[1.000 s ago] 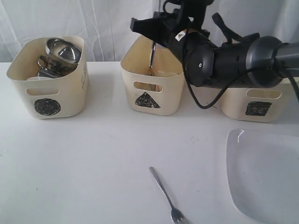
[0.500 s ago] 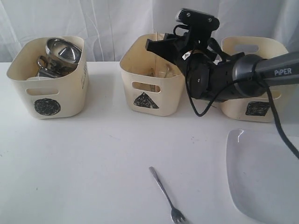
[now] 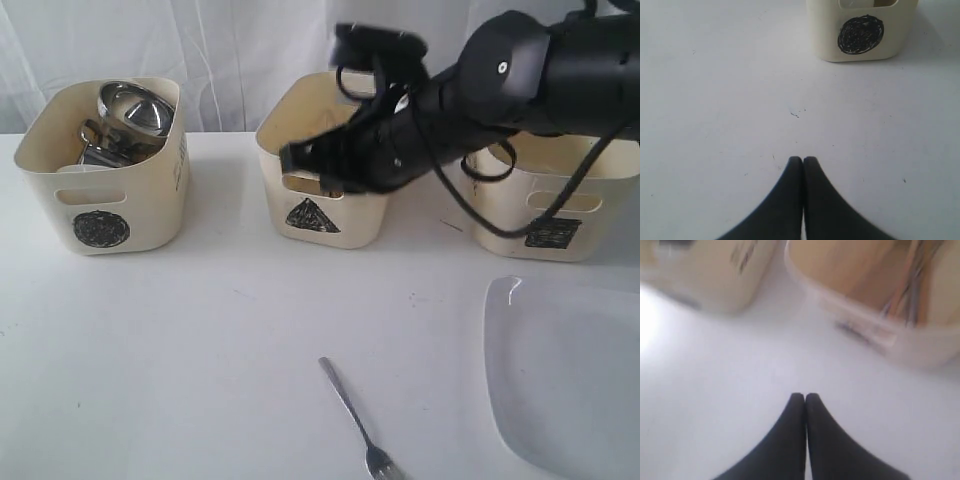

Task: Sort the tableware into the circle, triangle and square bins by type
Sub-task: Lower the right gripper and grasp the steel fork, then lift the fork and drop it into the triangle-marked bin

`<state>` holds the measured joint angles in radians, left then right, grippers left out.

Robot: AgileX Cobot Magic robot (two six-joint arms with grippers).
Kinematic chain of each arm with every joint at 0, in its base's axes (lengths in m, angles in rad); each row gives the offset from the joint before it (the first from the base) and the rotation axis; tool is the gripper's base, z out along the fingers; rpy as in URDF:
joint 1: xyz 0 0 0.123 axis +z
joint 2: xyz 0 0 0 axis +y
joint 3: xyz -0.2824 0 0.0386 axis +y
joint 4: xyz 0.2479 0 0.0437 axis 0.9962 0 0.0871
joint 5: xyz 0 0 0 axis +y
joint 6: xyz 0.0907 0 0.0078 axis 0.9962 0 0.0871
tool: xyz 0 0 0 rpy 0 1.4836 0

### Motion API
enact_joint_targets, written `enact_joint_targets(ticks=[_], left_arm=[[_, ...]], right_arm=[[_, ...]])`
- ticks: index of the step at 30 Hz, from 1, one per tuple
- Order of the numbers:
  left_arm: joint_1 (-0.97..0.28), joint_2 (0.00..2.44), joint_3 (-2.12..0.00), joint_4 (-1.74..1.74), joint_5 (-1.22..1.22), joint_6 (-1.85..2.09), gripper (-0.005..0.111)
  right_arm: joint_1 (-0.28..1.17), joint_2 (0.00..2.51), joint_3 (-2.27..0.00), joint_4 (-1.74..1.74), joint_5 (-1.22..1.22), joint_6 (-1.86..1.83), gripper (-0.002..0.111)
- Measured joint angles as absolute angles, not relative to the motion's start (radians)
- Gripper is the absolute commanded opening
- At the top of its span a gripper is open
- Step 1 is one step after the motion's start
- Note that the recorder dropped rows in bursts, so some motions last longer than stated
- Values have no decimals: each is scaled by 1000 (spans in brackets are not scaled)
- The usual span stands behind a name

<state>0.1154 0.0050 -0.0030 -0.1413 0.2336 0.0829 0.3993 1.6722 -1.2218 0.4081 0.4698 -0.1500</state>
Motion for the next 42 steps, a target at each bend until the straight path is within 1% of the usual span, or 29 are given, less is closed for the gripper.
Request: enact_joint_targets(ticks=[3,7,9,12,15,17,22,24,28,31,42], left_arm=[[115,5,-3,-141,234,83,1],[115,5,-3,-141,234,83,1],[115,5,-3,-141,234,83,1],[115,5,-3,-141,234,83,1],[115,5,-3,-141,234,83,1],[115,5,-3,-141,234,85,1],[115,5,-3,-141,234,85,1],[115,5,-3,-141,234,85,1],[115,5,-3,-141,234,85,1],[115,5,-3,-141,234,85,1],[115,5,-3,-141,234,87,1]], right_arm=[[457,1691,-1191,388,639,-144,0],[522,1763,-1170,276,703,-97,1],[541,1804,-1166,237,719,-84,5],[560,1855,-1166,210,753,-84,20],[567,1891,-1166,177,797,-84,31],[569,1909,-1166,157,828,-84,34],[569,1931,-1166,136,851,-84,34],[569,1938,-1166,133,844,-84,31],[569,1953,-1166,125,834,-84,16],[569,1965,-1173,114,841,-84,1],[569,1984,-1222,124,877,-83,0]])
